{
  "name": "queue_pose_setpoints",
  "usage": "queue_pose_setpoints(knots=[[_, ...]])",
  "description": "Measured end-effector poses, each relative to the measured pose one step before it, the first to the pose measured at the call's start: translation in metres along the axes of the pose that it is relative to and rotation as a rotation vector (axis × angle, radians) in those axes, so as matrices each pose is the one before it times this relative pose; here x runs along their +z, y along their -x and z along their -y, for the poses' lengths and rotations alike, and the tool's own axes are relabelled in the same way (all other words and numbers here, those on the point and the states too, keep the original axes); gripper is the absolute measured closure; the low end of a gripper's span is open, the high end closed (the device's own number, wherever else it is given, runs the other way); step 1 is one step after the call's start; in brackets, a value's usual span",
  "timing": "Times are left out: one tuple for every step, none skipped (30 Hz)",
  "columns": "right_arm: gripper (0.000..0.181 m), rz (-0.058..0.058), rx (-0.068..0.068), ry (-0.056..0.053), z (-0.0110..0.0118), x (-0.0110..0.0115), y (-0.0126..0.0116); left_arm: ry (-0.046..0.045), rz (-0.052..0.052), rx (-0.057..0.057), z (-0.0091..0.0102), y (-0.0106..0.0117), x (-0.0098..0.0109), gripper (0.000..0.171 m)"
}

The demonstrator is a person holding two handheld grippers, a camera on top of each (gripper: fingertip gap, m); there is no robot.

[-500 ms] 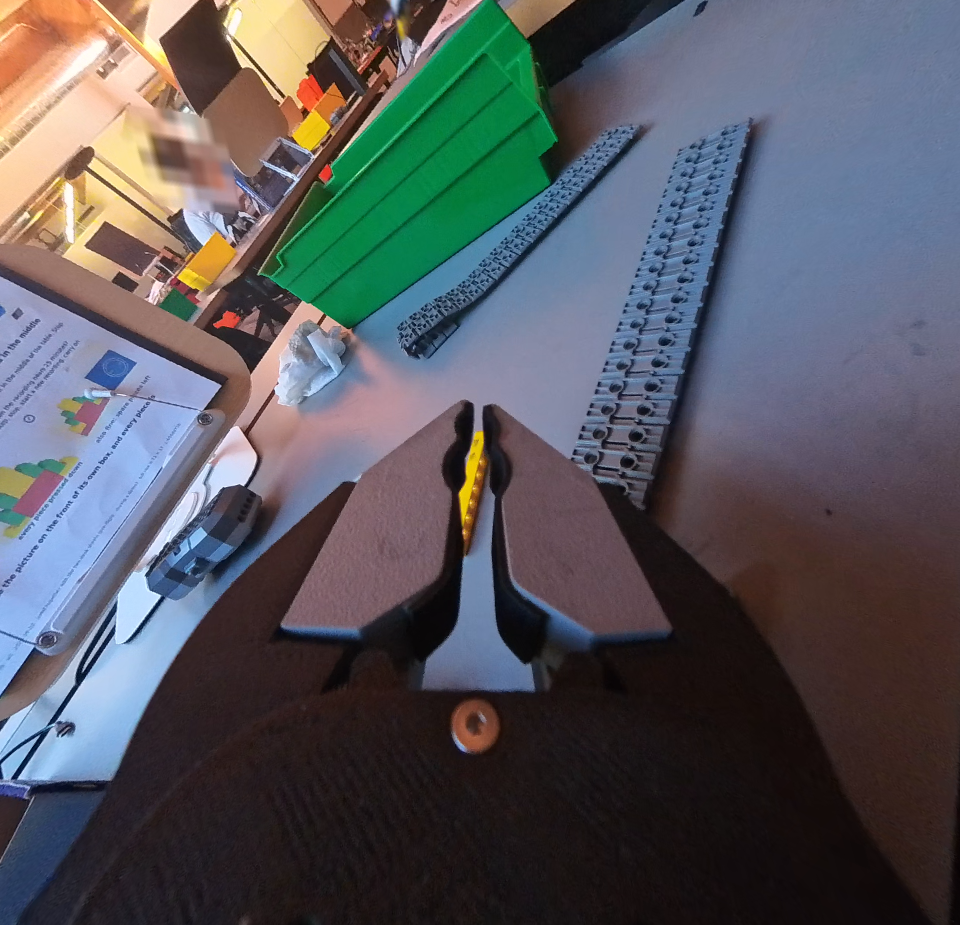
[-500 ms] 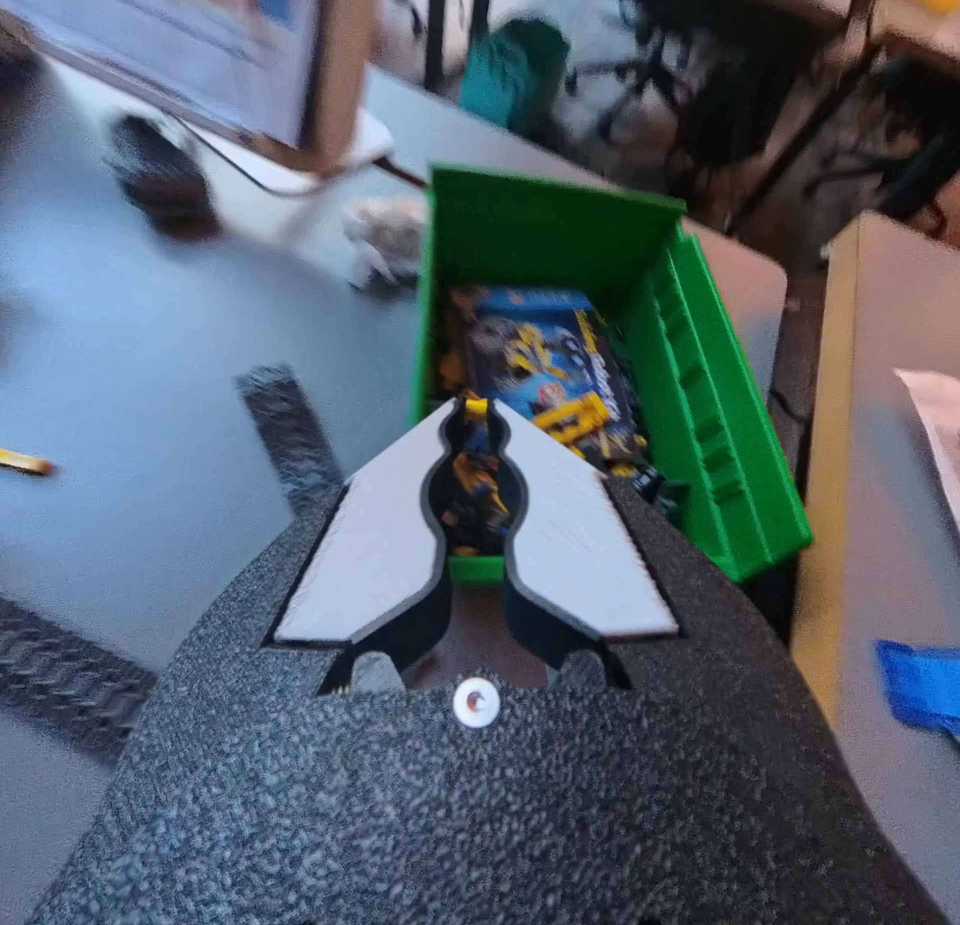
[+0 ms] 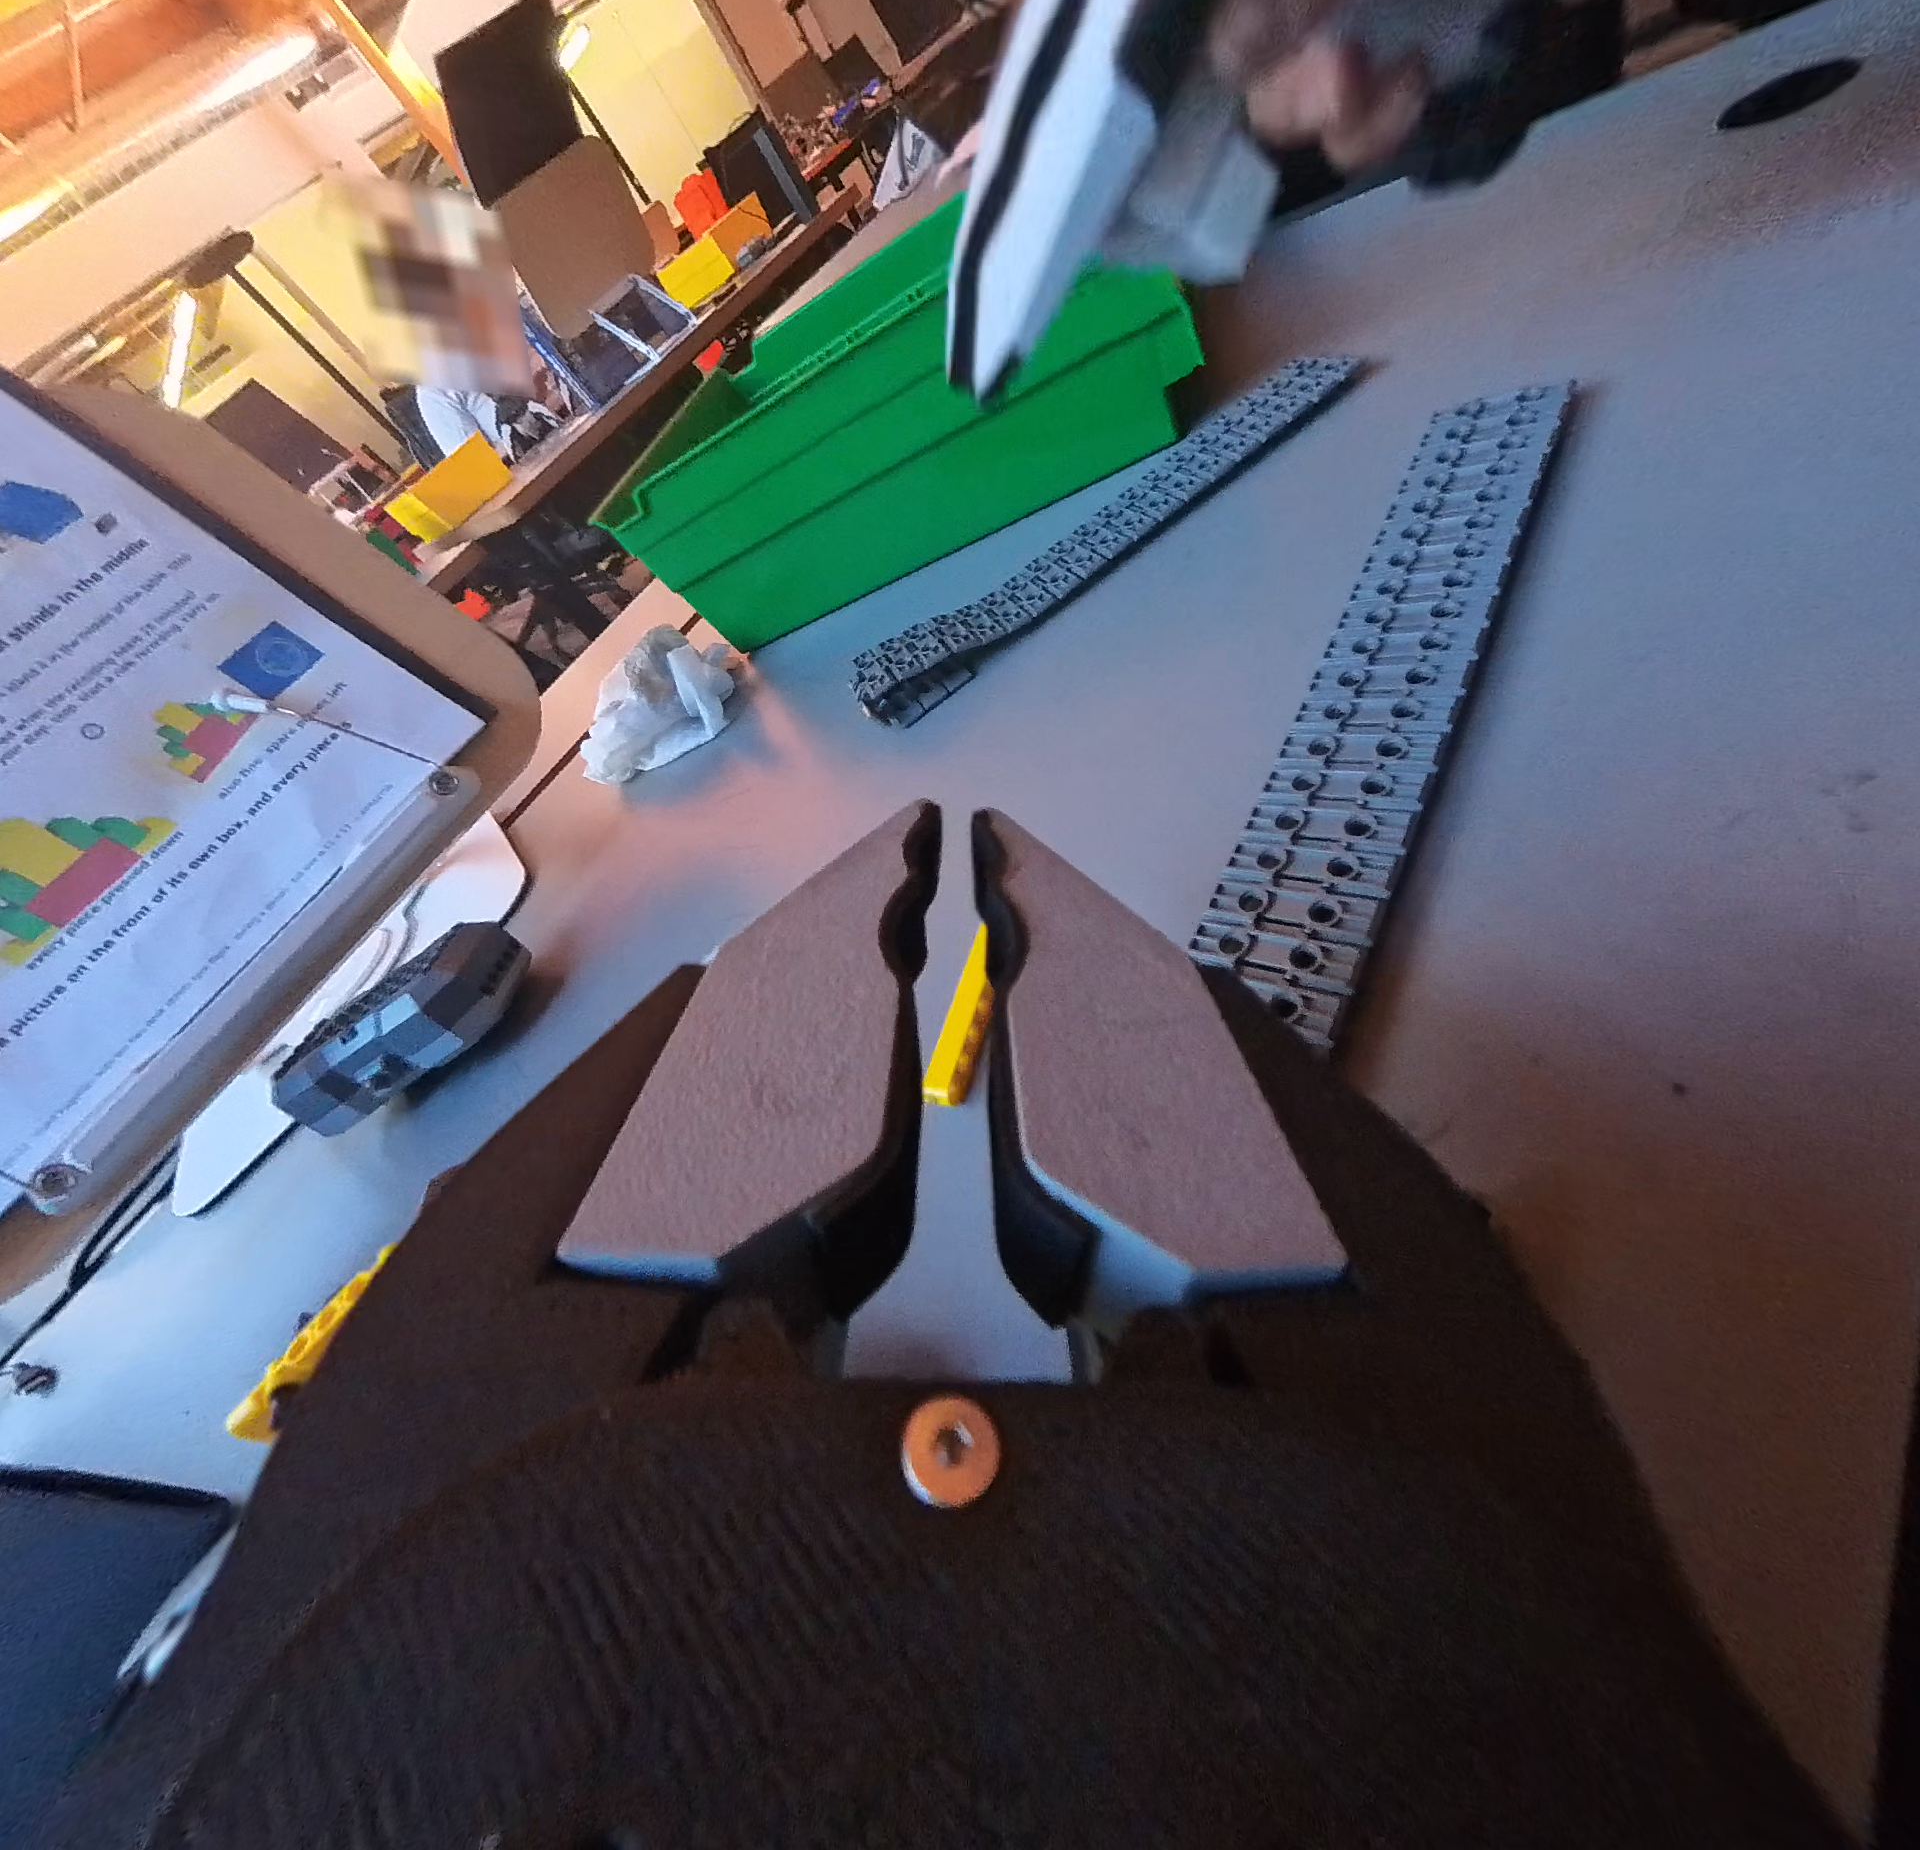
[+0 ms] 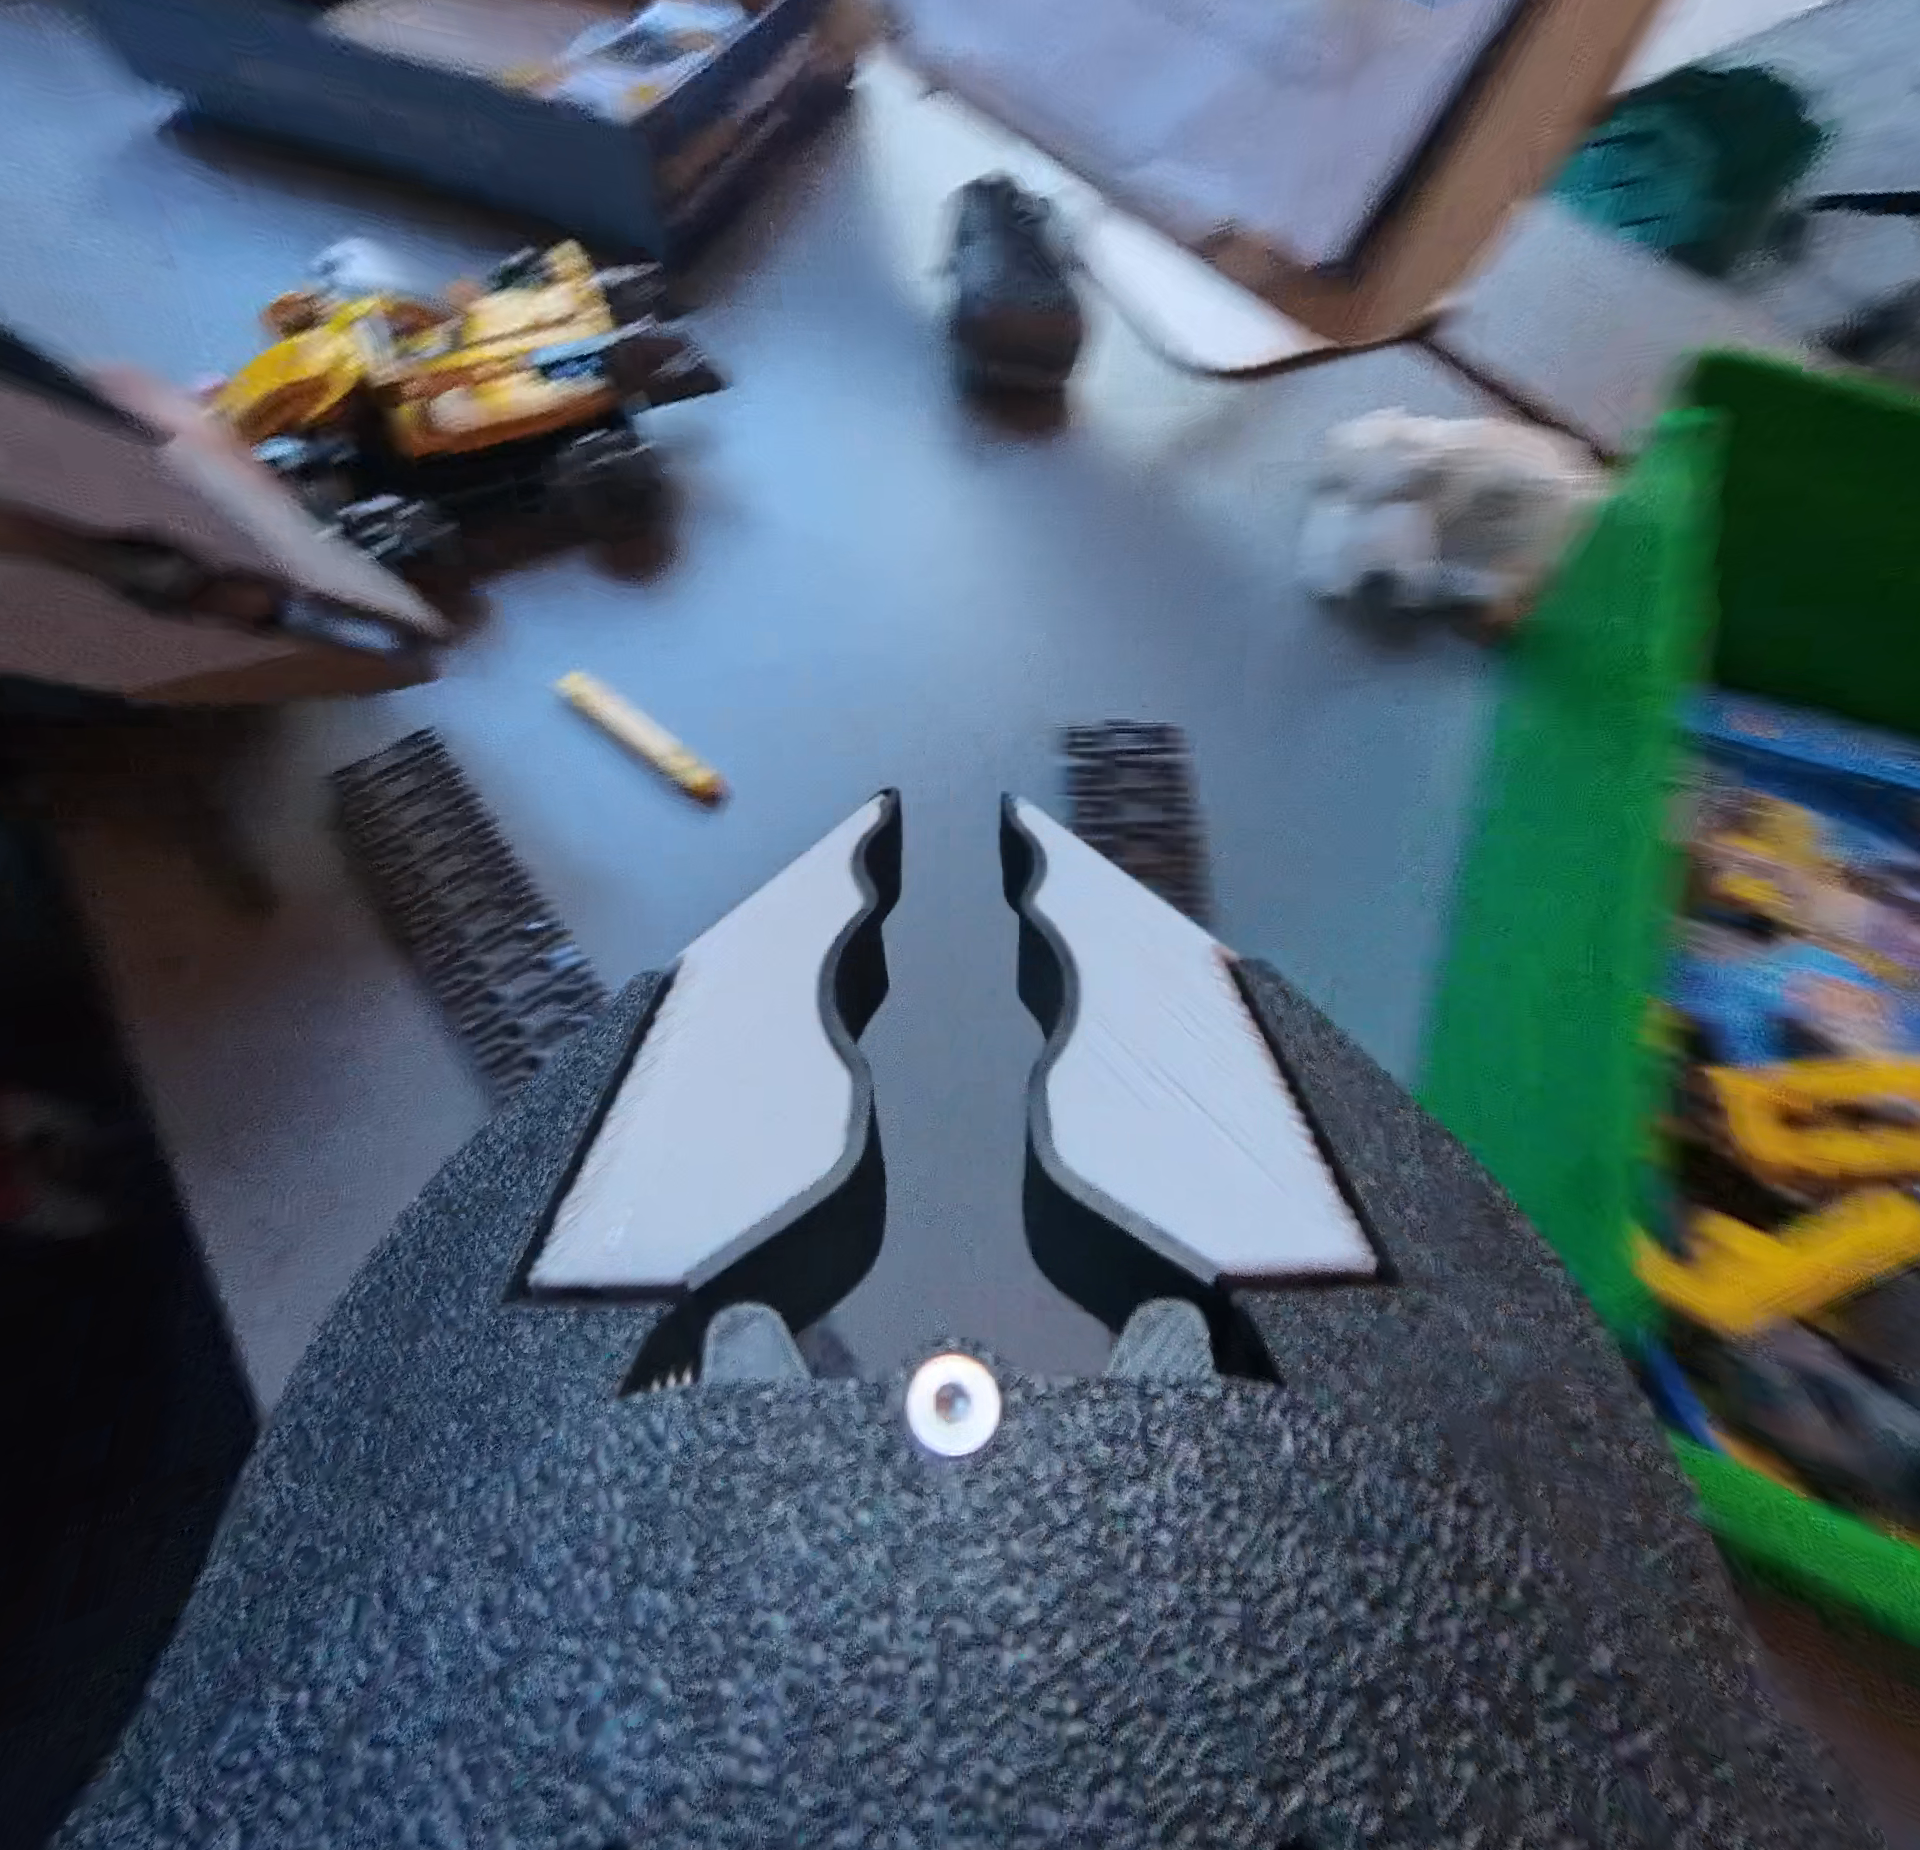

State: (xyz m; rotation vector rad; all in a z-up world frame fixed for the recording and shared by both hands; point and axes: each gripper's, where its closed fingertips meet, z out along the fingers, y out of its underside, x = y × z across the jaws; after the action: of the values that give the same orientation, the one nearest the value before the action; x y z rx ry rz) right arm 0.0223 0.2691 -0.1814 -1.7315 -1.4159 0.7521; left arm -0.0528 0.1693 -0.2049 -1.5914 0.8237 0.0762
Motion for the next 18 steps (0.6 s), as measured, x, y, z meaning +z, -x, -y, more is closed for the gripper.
queue_pose_setpoints(knots=[[0.165,0.0507,-0.0176,0.0242,-0.00513,0.01621,0.01681,0.00233,-0.0046,-0.0187,-0.00050,0.00078,-0.00158,0.166],[0.164,0.0341,-0.0246,0.0302,-0.00588,0.01598,0.01164,0.00579,-0.0086,-0.0185,-0.00120,0.00019,-0.00206,0.165],[0.163,0.0203,-0.0346,0.0349,-0.00640,0.01473,0.00773,0.01100,-0.0120,-0.0187,-0.00207,-0.00020,-0.00252,0.164],[0.160,0.0226,-0.0387,0.0311,-0.00522,0.01283,0.00714,0.02170,-0.0193,-0.0261,-0.00356,-0.00073,-0.00255,0.163],[0.157,0.0282,-0.0345,0.0226,-0.00319,0.01068,0.00727,0.03261,-0.0223,-0.0342,-0.00511,-0.00095,-0.00273,0.162],[0.156,0.0247,-0.0281,0.0151,-0.00138,0.00875,0.00572,0.02660,-0.0241,-0.0343,-0.00481,-0.00112,-0.00293,0.160],[0.153,0.0195,-0.0241,0.0118,-0.00049,0.00726,0.00388,0.02019,-0.0248,-0.0285,-0.00393,-0.00145,-0.00293,0.159],[0.152,0.0118,-0.0191,0.0120,-0.00028,0.00616,0.00159,0.01988,-0.0178,-0.0192,-0.00366,-0.00069,-0.00241,0.157],[0.151,0.0048,-0.0119,0.0124,-0.00002,0.00546,-0.00042,0.02050,-0.0100,-0.0091,-0.00314,0.00017,-0.00158,0.156],[0.150,0.0070,-0.0087,0.0109,0.00011,0.00475,-0.00070,0.01700,-0.0027,-0.0016,-0.00194,0.00120,-0.00114,0.155],[0.149,0.0089,-0.0092,0.0097,-0.00020,0.00430,-0.00074,0.01143,-0.0046,0.0023,-0.00035,0.00097,-0.00043,0.153],[0.149,0.0095,-0.0112,0.0113,-0.00101,0.00368,-0.00064,0.01544,-0.0095,0.0019,-0.00007,0.00043,0.00030,0.152],[0.152,0.0232,-0.0127,0.0025,-0.00012,0.00245,0.00178,0.01516,-0.0085,0.0047,0.00073,0.00054,0.00087,0.152],[0.162,0.0334,-0.0121,-0.0047,0.00033,0.00096,0.00362,0.00993,-0.0076,0.0108,0.00166,0.00077,0.00153,0.152],[0.173,0.0234,-0.0067,-0.0012,-0.00040,0.00035,0.00288,0.01362,-0.0138,0.0149,0.00117,-0.00005,0.00276,0.151],[0.177,0.0073,0.0002,-0.0015,-0.00045,-0.00027,0.00142,0.02790,-0.0112,0.0145,-0.00090,0.00092,0.00434,0.151],[0.177,-0.0014,-0.0033,-0.0022,-0.00066,-0.00072,0.00152,0.03976,-0.0059,0.0172,-0.00242,0.00180,0.00568,0.149],[0.177,-0.0048,-0.0105,-0.0043,-0.00092,-0.00121,0.00218,0.03853,-0.0049,0.0222,-0.00184,0.00175,0.00632,0.147]])
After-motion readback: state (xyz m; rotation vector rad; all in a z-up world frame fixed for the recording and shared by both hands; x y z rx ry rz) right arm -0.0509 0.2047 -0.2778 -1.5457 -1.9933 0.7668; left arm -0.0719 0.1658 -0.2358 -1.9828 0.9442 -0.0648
